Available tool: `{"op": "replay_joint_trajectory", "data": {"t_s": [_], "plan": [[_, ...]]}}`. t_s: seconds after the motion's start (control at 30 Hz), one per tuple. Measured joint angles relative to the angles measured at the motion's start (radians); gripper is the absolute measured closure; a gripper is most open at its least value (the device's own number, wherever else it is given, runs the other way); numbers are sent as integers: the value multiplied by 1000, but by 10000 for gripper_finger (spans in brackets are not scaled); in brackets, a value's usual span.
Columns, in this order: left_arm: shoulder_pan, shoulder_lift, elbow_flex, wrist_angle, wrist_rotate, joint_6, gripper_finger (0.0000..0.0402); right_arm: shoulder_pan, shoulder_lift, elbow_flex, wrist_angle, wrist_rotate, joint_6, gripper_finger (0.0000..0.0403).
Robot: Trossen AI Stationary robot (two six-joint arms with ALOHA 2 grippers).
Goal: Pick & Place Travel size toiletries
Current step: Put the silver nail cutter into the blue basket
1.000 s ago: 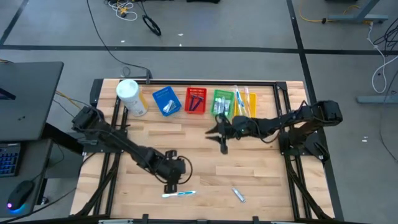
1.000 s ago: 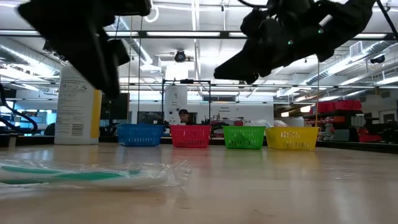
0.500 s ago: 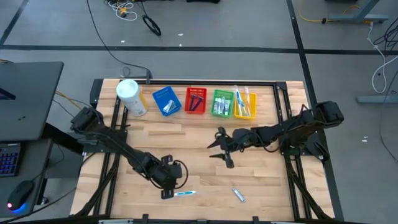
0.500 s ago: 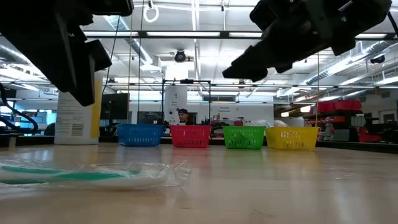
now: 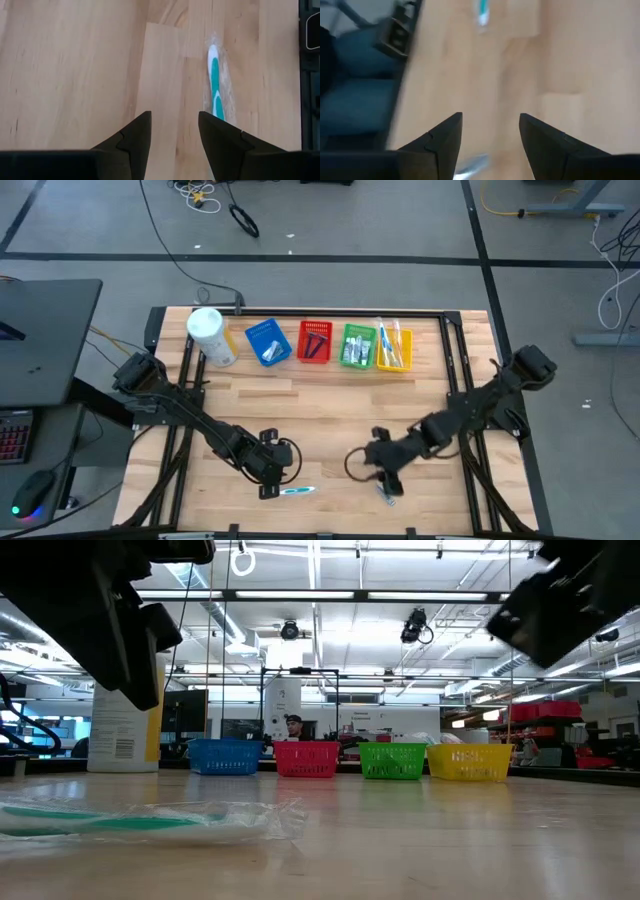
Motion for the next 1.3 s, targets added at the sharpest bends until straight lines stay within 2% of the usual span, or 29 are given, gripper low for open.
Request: {"op": "replay_joint_trajectory", "data": {"t_s": [0.2, 0.33, 0.47, 0.6, 0.73, 0.93, 1.13, 1.3], "plan": [[1, 0, 0, 6, 0, 10, 230, 92, 8, 15, -60, -1, 273, 196], [2, 0, 0, 8, -2, 106, 230, 121, 79, 14, -84, -42, 425, 196], [22, 0, 0, 13, -4, 229, 230, 151, 178, 23, -75, -106, 484, 196], [56, 0, 0, 13, 17, 319, 230, 172, 237, 67, -71, -74, 532, 198], [89, 0, 0, 13, 59, 350, 230, 177, 269, 97, -71, -21, 527, 202], [103, 0, 0, 13, 66, 332, 230, 183, 303, 105, -138, -23, 530, 205], [102, 0, 0, 13, 67, 249, 230, 206, 307, 101, -106, 58, 380, 209], [102, 0, 0, 14, 65, 176, 230, 211, 309, 101, -138, 84, 309, 239]]}}
